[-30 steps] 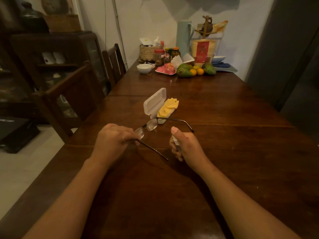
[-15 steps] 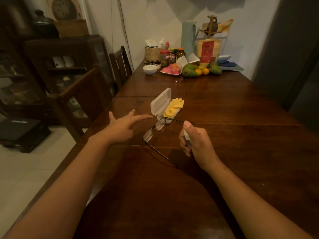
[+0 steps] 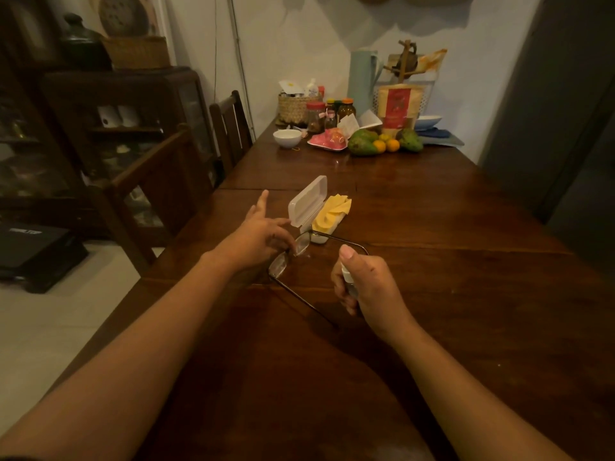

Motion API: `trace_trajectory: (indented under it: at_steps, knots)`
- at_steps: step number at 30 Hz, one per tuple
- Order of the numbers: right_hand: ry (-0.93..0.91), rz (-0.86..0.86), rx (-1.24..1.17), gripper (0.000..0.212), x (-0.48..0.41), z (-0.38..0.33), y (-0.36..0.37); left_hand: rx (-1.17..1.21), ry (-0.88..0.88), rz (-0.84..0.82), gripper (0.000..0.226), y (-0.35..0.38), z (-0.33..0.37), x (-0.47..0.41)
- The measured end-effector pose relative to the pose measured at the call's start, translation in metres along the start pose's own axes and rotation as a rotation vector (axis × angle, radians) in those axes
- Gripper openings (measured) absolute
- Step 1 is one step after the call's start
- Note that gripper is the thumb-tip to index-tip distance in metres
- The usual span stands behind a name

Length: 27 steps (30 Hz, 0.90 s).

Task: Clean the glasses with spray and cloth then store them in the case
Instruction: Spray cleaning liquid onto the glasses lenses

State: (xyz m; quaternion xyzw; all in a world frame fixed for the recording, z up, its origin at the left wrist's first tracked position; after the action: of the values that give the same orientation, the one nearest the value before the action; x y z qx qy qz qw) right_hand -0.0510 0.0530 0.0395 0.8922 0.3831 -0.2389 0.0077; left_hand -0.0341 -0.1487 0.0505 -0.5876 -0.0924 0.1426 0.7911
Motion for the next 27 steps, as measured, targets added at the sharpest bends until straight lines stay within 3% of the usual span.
trace_trajectory:
  at_steps: [13,19,27]
  knots:
    - [-0.124,0.021,-0.04,0.055,0.004,-0.016,0.005,-0.07,0.092,0.063,0.019,-0.003,-0.005,0.051]
    - [-0.119,-0.066,-0.002,0.059,0.008,-0.006,0.016,-0.095,0.007,0.18,0.017,-0.008,-0.012,0.073]
    - [-0.08,-0.12,0.1,0.063,0.008,0.014,0.015,0.09,-0.077,0.323,0.024,-0.011,-0.008,0.086]
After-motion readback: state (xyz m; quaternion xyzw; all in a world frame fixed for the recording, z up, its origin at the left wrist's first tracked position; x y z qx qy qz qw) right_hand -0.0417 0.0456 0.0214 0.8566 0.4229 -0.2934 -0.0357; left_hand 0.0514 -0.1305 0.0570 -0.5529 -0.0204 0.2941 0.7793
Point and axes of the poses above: each hand's wrist, its own x-axis away from the middle knuckle, its own y-axis out of the palm, z = x × y, the point moved 6 cm from there along -x, towards the middle knuckle, and after that the axes turned 11 degrees about -y, right-handed, at the moved point
